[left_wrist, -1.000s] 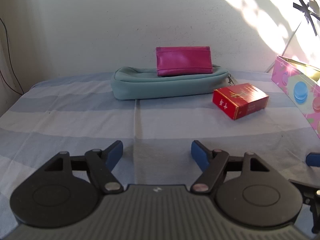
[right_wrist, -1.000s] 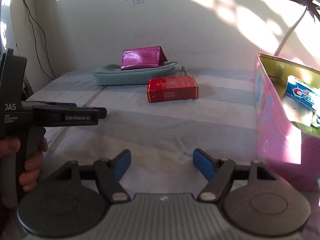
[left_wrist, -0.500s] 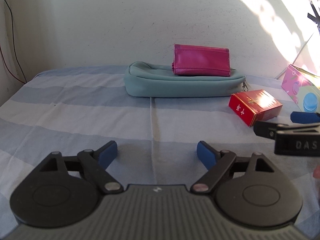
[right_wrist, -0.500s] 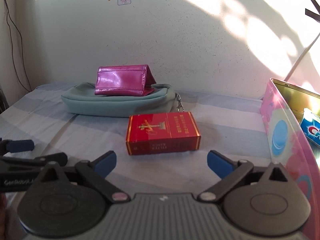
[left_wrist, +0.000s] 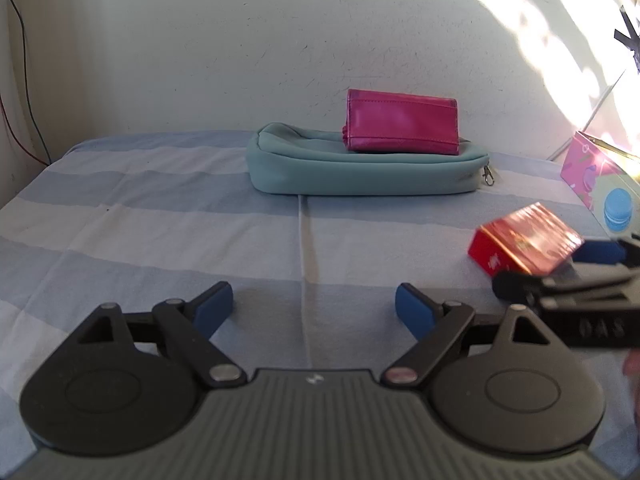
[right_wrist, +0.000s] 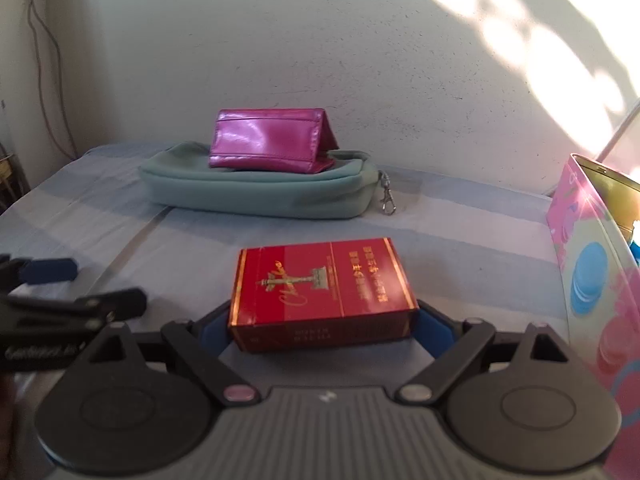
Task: Organize objects
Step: 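Grasp the red box with the right gripper, then carry the red box toward the pink tin with the right gripper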
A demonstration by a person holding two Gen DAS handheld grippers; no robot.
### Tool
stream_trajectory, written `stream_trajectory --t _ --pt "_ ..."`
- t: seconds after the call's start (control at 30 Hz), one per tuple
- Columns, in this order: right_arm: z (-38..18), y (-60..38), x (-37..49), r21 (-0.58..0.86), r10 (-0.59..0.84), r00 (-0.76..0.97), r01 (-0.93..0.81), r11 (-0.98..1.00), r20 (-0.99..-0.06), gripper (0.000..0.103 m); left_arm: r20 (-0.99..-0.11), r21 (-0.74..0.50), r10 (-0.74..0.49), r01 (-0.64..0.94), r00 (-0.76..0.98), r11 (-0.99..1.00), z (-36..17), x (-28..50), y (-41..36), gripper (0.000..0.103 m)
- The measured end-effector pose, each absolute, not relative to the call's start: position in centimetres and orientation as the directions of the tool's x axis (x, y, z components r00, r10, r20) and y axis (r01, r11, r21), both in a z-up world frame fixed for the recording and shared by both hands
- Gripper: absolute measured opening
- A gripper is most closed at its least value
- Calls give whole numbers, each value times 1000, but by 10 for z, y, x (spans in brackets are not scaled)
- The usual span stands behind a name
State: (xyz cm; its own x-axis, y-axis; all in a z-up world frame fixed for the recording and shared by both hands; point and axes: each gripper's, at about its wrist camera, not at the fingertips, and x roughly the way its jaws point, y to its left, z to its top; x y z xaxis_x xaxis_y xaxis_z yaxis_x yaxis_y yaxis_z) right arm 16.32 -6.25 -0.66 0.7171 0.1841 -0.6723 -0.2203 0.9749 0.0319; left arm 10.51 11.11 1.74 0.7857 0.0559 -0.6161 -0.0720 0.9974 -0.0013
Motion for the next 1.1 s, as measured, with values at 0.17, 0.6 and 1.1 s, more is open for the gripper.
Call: stream_trajectory --t 0.17,0.6,1.1 --pt "-5 -66 89 24 250 701 -316 948 -668 93 -616 3 56 -69 786 998 17 105 110 90" --pt "3 -108 -2 129 266 736 -239 962 -622 103 -610 19 74 -78 789 997 15 101 108 91" --pt "2 -144 -10 334 386 772 -238 912 -505 101 -621 -246 -174 21 764 969 35 40 121 68"
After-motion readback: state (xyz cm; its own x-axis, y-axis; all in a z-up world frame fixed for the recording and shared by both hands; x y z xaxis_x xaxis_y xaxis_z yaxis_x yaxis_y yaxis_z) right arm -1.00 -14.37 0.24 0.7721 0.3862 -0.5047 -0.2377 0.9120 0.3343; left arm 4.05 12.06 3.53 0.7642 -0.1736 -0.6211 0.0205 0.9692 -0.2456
